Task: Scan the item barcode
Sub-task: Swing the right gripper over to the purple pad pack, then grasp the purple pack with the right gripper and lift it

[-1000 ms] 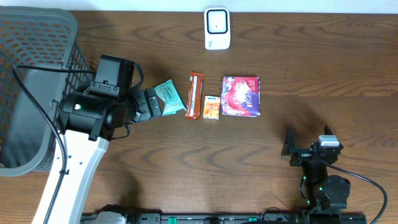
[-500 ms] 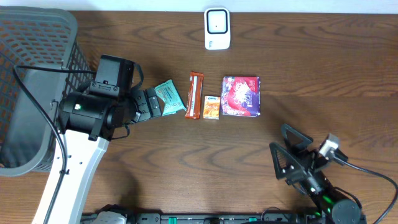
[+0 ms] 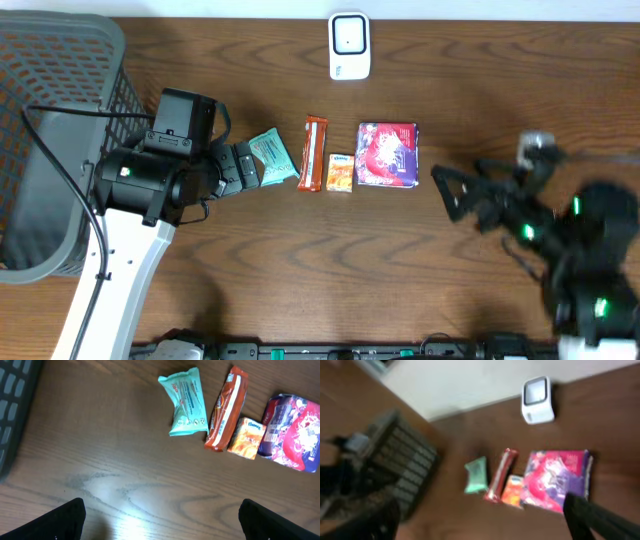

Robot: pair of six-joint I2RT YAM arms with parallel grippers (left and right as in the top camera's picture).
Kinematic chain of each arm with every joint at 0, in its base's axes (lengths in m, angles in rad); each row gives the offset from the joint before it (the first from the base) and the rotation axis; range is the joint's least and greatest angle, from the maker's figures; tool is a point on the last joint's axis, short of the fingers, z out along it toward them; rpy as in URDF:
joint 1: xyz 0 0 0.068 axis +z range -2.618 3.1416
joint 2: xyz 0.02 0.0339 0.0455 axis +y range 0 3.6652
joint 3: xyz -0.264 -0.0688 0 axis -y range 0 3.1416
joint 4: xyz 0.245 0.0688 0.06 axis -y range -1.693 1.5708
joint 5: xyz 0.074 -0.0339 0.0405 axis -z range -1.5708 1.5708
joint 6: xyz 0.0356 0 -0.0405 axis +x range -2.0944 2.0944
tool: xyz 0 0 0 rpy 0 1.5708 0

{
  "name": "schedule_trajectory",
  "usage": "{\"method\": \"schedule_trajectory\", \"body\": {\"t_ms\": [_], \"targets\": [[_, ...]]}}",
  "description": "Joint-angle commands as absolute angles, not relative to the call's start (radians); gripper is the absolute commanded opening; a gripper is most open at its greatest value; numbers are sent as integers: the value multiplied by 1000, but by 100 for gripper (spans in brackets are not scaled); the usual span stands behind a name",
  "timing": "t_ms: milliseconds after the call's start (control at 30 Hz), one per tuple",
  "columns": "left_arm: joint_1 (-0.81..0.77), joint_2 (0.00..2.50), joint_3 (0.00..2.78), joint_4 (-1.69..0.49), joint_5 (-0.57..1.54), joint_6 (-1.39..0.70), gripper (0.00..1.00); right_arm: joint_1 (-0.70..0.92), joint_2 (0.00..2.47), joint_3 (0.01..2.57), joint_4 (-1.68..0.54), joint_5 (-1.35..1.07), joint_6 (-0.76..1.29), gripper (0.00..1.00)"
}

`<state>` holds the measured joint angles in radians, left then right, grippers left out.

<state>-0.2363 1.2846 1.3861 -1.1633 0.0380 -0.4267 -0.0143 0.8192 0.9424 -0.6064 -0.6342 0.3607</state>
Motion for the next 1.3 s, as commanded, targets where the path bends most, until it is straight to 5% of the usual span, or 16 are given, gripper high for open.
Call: {"method": "schedule_trajectory", "body": {"t_ms": [0,133,533,800,967,1067,1167,1267], "targets": [[-234,1282,1390,-1166,25,-432,98,-12,1094,1218,-899,-572,68,99],[-234,1282,1390,-1166,25,-432,98,-3,1427,1493,-1197,-541,66,99],[-234,1282,1390,-1166,25,-432,98,-18,1879,1544,-1077,-562,-65,99],[-234,1282,1390,-1166,25,-432,98,-25,2173,1544,-916,-763,-49,76],[-234,1283,1390,-1166,25,-432,98,-25,2273,1544,-881,-815,-31,44],[-234,1283,1390,-1166,25,-432,98,-28,2252,1554,-883,-814,-30,1],[-234,1283,1390,-1166,25,-432,98,-36,2187,1586,-908,-776,11,1],[-234,1283,1390,-1166,25,-432,98,-29,2049,1648,-971,-495,101,1]]}}
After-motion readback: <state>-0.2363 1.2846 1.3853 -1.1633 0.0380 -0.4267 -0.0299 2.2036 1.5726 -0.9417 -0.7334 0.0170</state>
